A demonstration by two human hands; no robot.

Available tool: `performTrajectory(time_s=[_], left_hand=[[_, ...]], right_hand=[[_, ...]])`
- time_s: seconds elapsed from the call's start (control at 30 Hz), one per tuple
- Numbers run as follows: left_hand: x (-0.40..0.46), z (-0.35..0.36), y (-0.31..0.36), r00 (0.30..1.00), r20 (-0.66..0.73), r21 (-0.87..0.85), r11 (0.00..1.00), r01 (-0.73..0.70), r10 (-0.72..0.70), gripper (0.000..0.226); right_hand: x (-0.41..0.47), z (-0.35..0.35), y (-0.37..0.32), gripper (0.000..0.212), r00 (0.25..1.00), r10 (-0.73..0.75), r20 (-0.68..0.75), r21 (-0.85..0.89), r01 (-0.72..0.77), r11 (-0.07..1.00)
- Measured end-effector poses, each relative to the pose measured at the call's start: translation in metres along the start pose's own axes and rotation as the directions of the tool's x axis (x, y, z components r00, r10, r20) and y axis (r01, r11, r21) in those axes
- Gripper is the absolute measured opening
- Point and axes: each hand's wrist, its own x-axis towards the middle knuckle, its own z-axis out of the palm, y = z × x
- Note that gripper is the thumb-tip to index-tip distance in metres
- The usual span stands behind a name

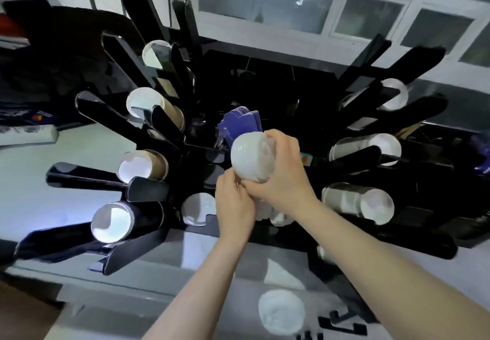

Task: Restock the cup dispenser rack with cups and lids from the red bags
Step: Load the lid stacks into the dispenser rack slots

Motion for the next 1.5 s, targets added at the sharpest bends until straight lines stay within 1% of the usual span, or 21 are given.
performTrajectory(time_s=[0.07, 0.13, 0.23, 0.37, 0.43, 0.5, 0.57, 0.63, 0.7, 0.77, 0.87, 0.97, 1.0, 1.07, 1.1, 1.13, 1.2, 1.27, 1.33, 1.4, 1.5], left_hand=[[-0.002, -0.001, -0.012, 0.998, 0.044, 0.131, 0.99, -0.042, 0.037, 0.024], [-0.006, -0.005, -0.021, 0.994, 0.089, 0.208, 0.975, -0.08, 0.063, 0.032], [-0.007, -0.007, -0.027, 0.998, 0.049, 0.213, 0.975, -0.056, 0.046, 0.038], [-0.002, -0.006, -0.026, 0.995, -0.058, 0.144, 0.987, -0.072, 0.081, 0.034], [-0.002, -0.003, -0.028, 0.995, -0.085, 0.116, 0.993, -0.037, 0.047, 0.032], [-0.003, -0.001, -0.029, 0.997, -0.068, 0.081, 0.996, 0.036, -0.03, 0.033], [-0.004, 0.0, -0.03, 0.998, 0.006, 0.074, 0.995, 0.063, -0.064, 0.04], [-0.006, -0.002, -0.031, 0.997, 0.083, 0.15, 0.989, -0.009, -0.004, 0.048], [-0.007, -0.004, -0.034, 0.991, 0.125, 0.249, 0.965, -0.086, 0.056, 0.053], [-0.007, -0.007, -0.036, 0.992, 0.108, 0.284, 0.954, -0.1, 0.072, 0.049], [-0.007, -0.01, -0.037, 0.99, 0.051, 0.251, 0.958, -0.139, 0.13, 0.036], [-0.001, -0.013, -0.034, 0.979, 0.075, 0.298, 0.933, -0.201, 0.187, 0.03], [0.002, -0.014, -0.034, 0.974, 0.104, 0.348, 0.91, -0.226, 0.202, 0.031], [0.006, -0.016, -0.034, 0.959, 0.154, 0.495, 0.822, -0.282, 0.237, 0.039], [0.007, -0.016, -0.035, 0.957, 0.174, 0.544, 0.787, -0.29, 0.233, 0.043], [0.008, -0.016, -0.034, 0.957, 0.199, 0.563, 0.774, -0.289, 0.213, 0.046], [0.01, -0.015, -0.033, 0.948, 0.275, 0.53, 0.797, -0.29, 0.162, 0.051], [0.008, -0.013, -0.032, 0.935, 0.328, 0.439, 0.855, -0.277, 0.135, 0.054], [0.006, -0.014, -0.033, 0.938, 0.318, 0.326, 0.913, -0.243, 0.136, 0.056], [0.002, -0.017, -0.034, 0.952, 0.28, 0.232, 0.954, -0.191, 0.122, 0.056], [-0.001, -0.023, -0.037, 0.965, 0.225, 0.196, 0.964, -0.178, 0.132, 0.056]], right_hand=[[-0.004, 0.004, 0.007, 0.088, 0.998, 0.051, -0.036, 0.065, -0.049, 0.997], [-0.009, 0.008, 0.013, 0.089, 0.986, 0.135, -0.101, 0.159, -0.118, 0.98], [-0.009, 0.012, 0.02, 0.086, 0.97, 0.205, -0.129, 0.245, -0.17, 0.955], [-0.001, 0.01, 0.021, 0.083, 0.972, 0.199, -0.121, 0.259, -0.163, 0.952], [0.003, 0.008, 0.019, 0.082, 0.958, 0.227, -0.173, 0.287, -0.171, 0.943], [0.005, 0.004, 0.017, 0.082, 0.939, 0.26, -0.226, 0.304, -0.186, 0.934], [0.007, -0.001, 0.014, 0.085, 0.928, 0.281, -0.244, 0.293, -0.206, 0.934], [0.008, -0.008, 0.011, 0.087, 0.931, 0.268, -0.247, 0.261, -0.203, 0.944], [0.007, -0.016, 0.007, 0.089, 0.941, 0.254, -0.225, 0.23, -0.202, 0.952], [0.006, -0.026, 0.003, 0.091, 0.95, 0.251, -0.188, 0.211, -0.21, 0.955], [-0.001, -0.04, 0.001, 0.088, 0.957, 0.252, -0.141, 0.16, -0.229, 0.96], [-0.009, -0.048, 0.002, 0.088, 0.95, 0.289, -0.12, 0.129, -0.274, 0.953], [-0.011, -0.049, 0.002, 0.088, 0.947, 0.299, -0.113, 0.101, -0.288, 0.952], [-0.016, -0.051, 0.003, 0.089, 0.947, 0.312, -0.082, 0.006, -0.312, 0.95], [-0.018, -0.052, 0.004, 0.089, 0.946, 0.322, -0.044, -0.056, -0.325, 0.944], [-0.02, -0.053, 0.004, 0.089, 0.939, 0.343, 0.013, -0.128, -0.339, 0.932], [-0.025, -0.055, 0.007, 0.09, 0.9, 0.411, 0.147, -0.31, -0.353, 0.883], [-0.031, -0.054, 0.01, 0.09, 0.848, 0.478, 0.23, -0.487, -0.325, 0.811], [-0.036, -0.051, 0.012, 0.085, 0.812, 0.527, 0.252, -0.592, -0.302, 0.748], [-0.039, -0.045, 0.014, 0.082, 0.783, 0.568, 0.255, -0.641, -0.303, 0.705], [-0.041, -0.032, 0.018, 0.084, 0.748, 0.608, 0.267, -0.725, -0.26, 0.637]])
